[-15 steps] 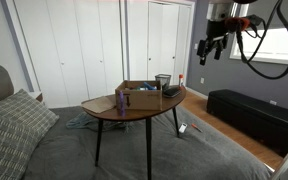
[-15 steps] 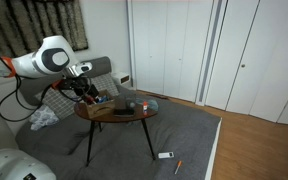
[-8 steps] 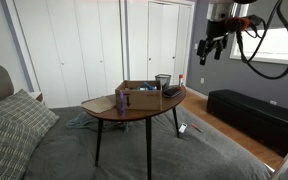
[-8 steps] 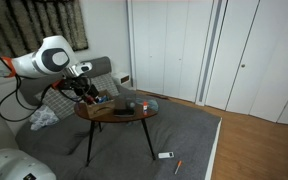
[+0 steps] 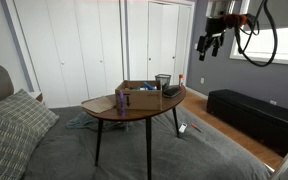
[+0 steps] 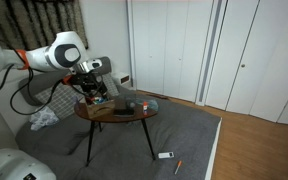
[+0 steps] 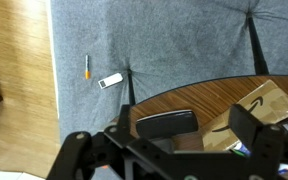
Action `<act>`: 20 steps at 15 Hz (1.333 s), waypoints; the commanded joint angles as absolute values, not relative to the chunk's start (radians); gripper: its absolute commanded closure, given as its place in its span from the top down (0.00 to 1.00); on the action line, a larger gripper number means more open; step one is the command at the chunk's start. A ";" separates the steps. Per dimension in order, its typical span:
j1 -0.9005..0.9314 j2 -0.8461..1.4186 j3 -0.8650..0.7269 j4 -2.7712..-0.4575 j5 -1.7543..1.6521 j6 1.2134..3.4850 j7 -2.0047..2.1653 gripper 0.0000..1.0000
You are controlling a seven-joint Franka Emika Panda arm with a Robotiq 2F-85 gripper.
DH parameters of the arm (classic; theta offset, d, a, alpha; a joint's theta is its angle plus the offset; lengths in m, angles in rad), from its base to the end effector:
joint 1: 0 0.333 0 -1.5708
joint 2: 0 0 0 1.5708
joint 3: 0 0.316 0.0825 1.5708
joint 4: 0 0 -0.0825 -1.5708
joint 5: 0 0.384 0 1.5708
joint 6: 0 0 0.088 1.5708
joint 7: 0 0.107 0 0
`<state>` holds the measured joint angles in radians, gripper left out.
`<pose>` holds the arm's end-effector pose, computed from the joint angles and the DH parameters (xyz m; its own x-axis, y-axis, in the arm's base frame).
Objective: Take the contents of the mesh bin and place them into the box
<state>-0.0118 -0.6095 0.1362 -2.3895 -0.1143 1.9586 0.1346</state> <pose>0.3833 0.0479 0.5493 0.9814 0.0222 0.1908 -0.0096 -0.9864 0.1642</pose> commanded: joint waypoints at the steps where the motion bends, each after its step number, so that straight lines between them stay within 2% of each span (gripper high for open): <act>1: 0.001 -0.436 0.089 -2.226 -0.121 1.919 0.048 1.00; 15: 0.007 0.094 0.051 -1.770 -0.077 1.977 -0.150 1.00; 20: 0.005 0.106 0.050 -1.791 -0.087 1.995 -0.137 1.00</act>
<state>-0.0064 0.1056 0.0619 -1.7934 -0.0886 1.9973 -0.1368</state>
